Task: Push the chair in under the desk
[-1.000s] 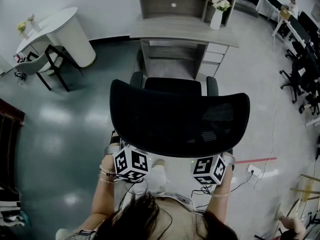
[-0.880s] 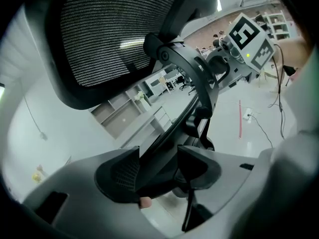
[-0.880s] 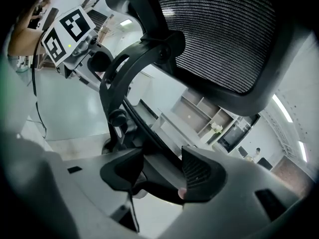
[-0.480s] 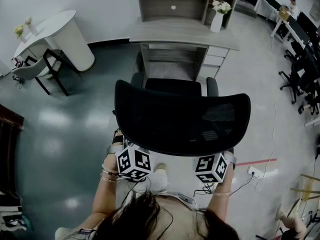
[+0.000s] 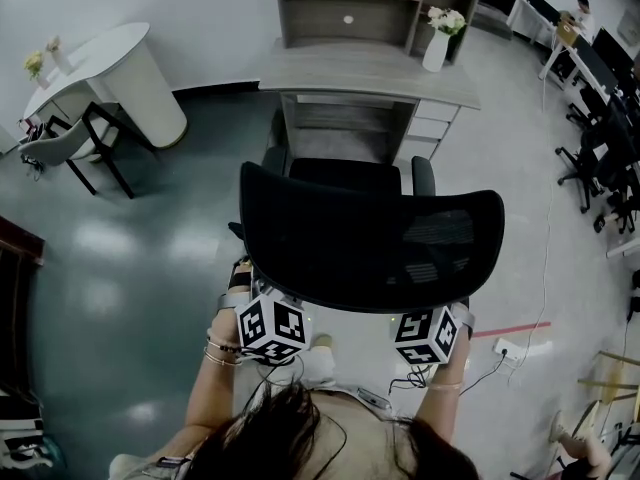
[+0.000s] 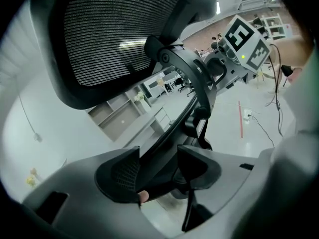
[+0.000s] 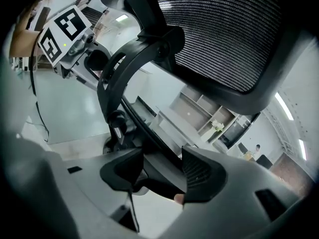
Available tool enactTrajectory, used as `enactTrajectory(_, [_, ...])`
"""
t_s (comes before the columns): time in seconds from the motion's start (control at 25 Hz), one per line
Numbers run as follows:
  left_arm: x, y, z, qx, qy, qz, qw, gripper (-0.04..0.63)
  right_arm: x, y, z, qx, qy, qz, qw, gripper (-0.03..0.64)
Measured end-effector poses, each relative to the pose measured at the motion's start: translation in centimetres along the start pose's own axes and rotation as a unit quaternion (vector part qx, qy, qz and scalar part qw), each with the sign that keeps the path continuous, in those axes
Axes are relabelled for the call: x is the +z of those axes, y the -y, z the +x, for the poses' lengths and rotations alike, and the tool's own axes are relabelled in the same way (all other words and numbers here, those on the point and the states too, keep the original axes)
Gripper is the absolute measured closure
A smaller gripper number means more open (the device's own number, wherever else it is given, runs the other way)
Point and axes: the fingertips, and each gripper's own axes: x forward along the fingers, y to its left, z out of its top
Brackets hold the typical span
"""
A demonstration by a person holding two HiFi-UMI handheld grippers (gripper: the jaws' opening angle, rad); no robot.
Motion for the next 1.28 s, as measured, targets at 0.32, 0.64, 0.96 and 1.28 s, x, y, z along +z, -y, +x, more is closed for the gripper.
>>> enactTrajectory(0.32, [-0.4, -1.8, 1.0, 0.002, 0.013, 0.004, 0.9999, 0.360, 1.3, -0.2, 1.0, -0.008, 0.000, 0.008, 1.000, 0.382])
enactTrajectory(0.64, [-0.3, -3.0, 1.8, 0.002, 0.028, 0.010, 0.9996, 0.360, 2.0, 0.1, 2.0, -0.014, 0.001, 0.014, 1.000, 0.381])
enactTrajectory(0.96, [-0.2, -4.0, 3.1, 0.005, 0.029, 0.021, 0.9993, 0.360, 2.6, 0.9, 3.5, -0.012, 0.001, 0.012, 1.000, 0.382])
enactTrajectory(1.28, [-0.1, -5.4, 4.0, 0.008, 0.034, 0.018, 0.9992, 0.360, 3.4, 1.4, 4.9, -0.012, 0.003, 0.009, 1.000, 0.380])
